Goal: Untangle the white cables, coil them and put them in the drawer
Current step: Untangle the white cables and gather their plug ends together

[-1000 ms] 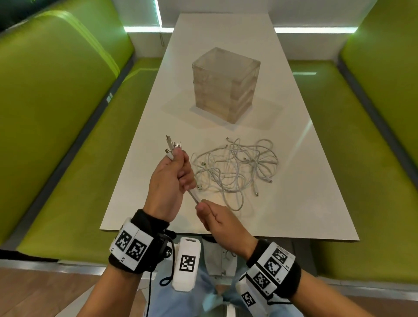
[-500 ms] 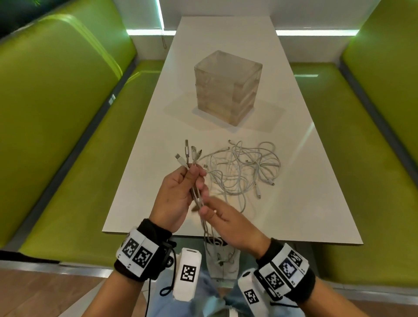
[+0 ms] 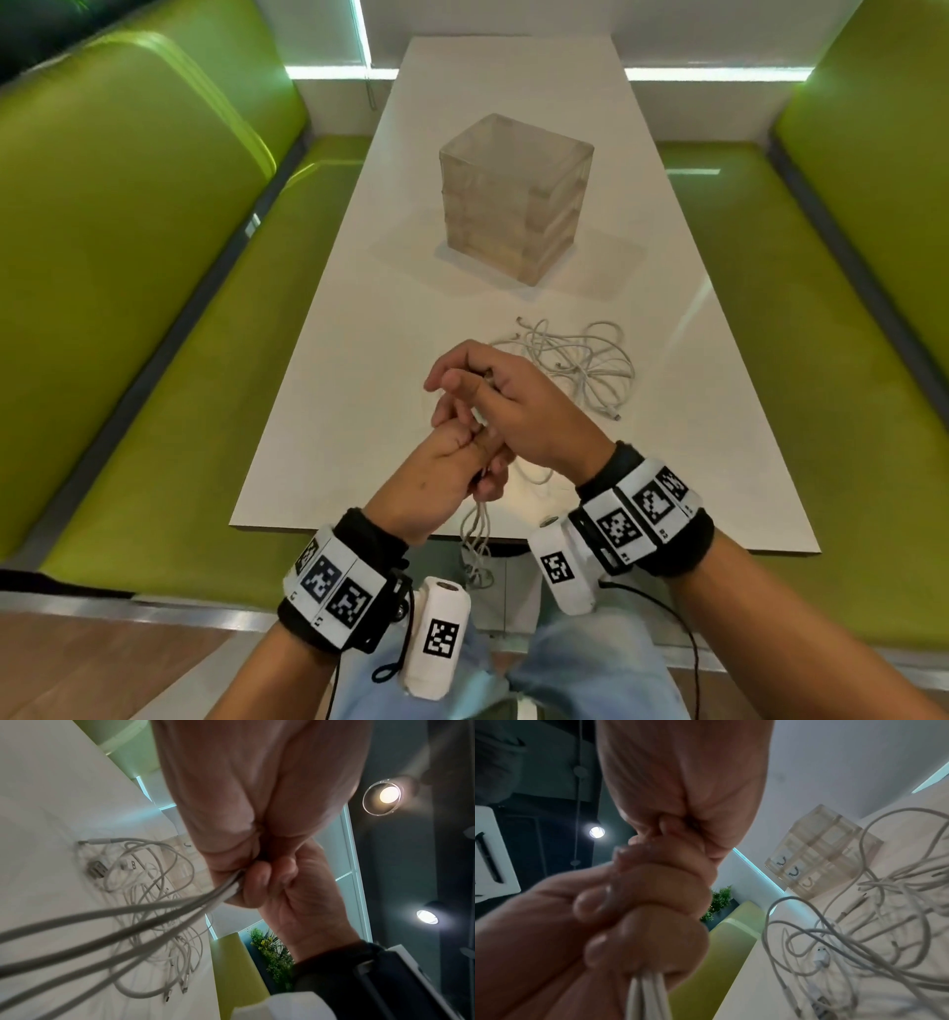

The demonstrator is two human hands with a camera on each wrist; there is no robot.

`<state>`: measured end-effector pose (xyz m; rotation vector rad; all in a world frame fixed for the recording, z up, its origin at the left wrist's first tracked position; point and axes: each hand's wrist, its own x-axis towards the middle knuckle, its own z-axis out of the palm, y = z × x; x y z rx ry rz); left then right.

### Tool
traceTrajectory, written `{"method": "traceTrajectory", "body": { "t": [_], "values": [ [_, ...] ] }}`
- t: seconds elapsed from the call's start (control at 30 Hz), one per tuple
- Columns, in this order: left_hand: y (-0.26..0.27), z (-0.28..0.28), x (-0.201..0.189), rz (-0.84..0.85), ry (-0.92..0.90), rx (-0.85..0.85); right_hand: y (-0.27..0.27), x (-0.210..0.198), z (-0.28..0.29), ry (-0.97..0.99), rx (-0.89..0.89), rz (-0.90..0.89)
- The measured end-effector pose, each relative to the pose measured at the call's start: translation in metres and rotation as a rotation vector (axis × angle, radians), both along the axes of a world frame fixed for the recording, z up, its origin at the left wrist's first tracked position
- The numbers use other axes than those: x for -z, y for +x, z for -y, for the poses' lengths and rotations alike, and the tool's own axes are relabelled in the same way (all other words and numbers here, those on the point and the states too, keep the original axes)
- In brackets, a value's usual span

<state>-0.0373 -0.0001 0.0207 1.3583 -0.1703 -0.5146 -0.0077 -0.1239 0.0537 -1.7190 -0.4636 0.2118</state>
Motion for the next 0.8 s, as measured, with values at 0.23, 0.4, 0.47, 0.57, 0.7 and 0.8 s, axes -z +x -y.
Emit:
{"method": "traceTrajectory", "body": {
  "t": [0.23,0.4,0.47,0.57,0.7,0.8],
  "values": [
    [0.004,-0.003,0.009,0.042,-0.017,-0.037,0.0,0.006,0.004,0.111,-0.074,-0.173],
    [0.003,-0.003,0.01,0.044,-0.005,-0.001,0.001,0.008,0.008,0.137,0.015,-0.166],
    [0.002,-0.001,0.012,0.047,-0.001,-0.009,0.0,0.012,0.005,0.122,0.038,-0.184],
    [0.005,-0.003,0.014,0.011,-0.025,-0.044,0.003,0.017,0.016,0.077,0.163,-0.056],
    [0.009,-0.014,0.014,-0.019,-0.064,-0.088,0.027,0.041,0.076,-0.408,0.549,-0.058],
    [0.01,-0.016,0.013,0.001,-0.033,-0.098,0.035,0.073,0.114,-0.857,0.475,-0.263]
  ]
}}
